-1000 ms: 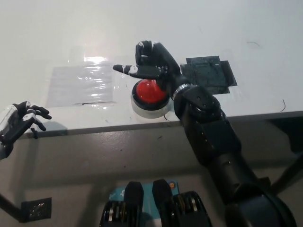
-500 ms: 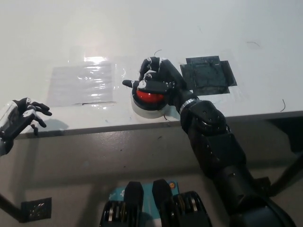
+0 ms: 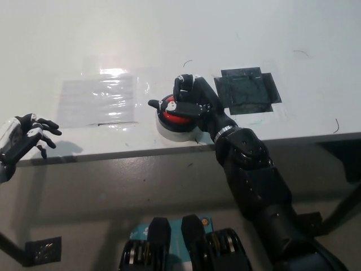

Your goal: The robot uses its right hand to make a fist and press the red button kept in the middle of the desk

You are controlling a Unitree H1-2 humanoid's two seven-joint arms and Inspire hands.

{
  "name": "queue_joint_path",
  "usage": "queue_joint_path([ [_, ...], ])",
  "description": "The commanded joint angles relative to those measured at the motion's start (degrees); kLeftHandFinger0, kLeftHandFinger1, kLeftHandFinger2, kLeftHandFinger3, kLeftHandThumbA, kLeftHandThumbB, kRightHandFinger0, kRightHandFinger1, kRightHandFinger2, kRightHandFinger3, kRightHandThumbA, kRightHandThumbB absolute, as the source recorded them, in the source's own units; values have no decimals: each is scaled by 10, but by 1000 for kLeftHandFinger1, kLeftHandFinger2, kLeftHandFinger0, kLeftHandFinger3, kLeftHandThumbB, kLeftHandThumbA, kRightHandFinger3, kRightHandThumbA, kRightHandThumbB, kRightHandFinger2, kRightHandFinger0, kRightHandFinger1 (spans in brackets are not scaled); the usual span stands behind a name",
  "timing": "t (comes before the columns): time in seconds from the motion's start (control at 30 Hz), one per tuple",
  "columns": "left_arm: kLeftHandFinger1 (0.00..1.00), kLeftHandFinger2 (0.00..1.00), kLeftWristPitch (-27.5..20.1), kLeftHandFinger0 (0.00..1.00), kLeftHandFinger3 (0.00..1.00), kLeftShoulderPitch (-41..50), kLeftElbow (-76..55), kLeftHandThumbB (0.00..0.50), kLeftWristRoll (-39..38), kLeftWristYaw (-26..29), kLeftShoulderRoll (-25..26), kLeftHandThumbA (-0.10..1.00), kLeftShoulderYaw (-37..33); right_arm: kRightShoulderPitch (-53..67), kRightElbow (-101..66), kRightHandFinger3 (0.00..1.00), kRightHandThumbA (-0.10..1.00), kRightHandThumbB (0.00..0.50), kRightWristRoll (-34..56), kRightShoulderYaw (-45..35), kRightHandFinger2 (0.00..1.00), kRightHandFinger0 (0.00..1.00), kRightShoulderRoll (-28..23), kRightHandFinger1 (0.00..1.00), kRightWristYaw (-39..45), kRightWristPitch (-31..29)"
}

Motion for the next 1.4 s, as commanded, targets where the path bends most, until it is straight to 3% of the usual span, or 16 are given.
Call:
queue_joint_path([
  [0.0, 344, 452, -8, 237, 589, -21, -9, 0, -2, -5, 19, 516, 7, 17, 14, 137, 1000, 493, 3, -2, 144, 0, 6, 0, 3, 21],
  [0.37, 321, 422, -9, 210, 574, -11, -12, 0, -1, -5, 17, 511, 7, 2, -1, 155, 1000, 499, 1, 3, 174, 0, 5, 0, 8, 27],
  [0.53, 332, 438, -2, 224, 584, -3, -16, 0, -7, -8, 16, 504, 10, -13, -25, 155, 1000, 495, 2, 6, 139, 0, 0, 0, 17, 34],
  [0.73, 344, 459, -12, 233, 596, 5, -12, 0, 0, -6, 17, 526, 9, -38, -94, 202, 1000, 500, 21, -2, 230, 0, -8, 0, 27, 72],
  [1.13, 338, 462, -23, 235, 591, 17, -9, 0, 0, -8, 15, 555, 9, -92, -244, 178, 1000, 500, 44, -40, 224, 0, -51, 0, 0, 179],
  [1.37, 329, 454, -31, 225, 589, 19, -4, 0, -2, -8, 15, 552, 11, -95, -270, 212, 1000, 500, 53, -62, 243, 0, -86, 0, 5, 176],
])
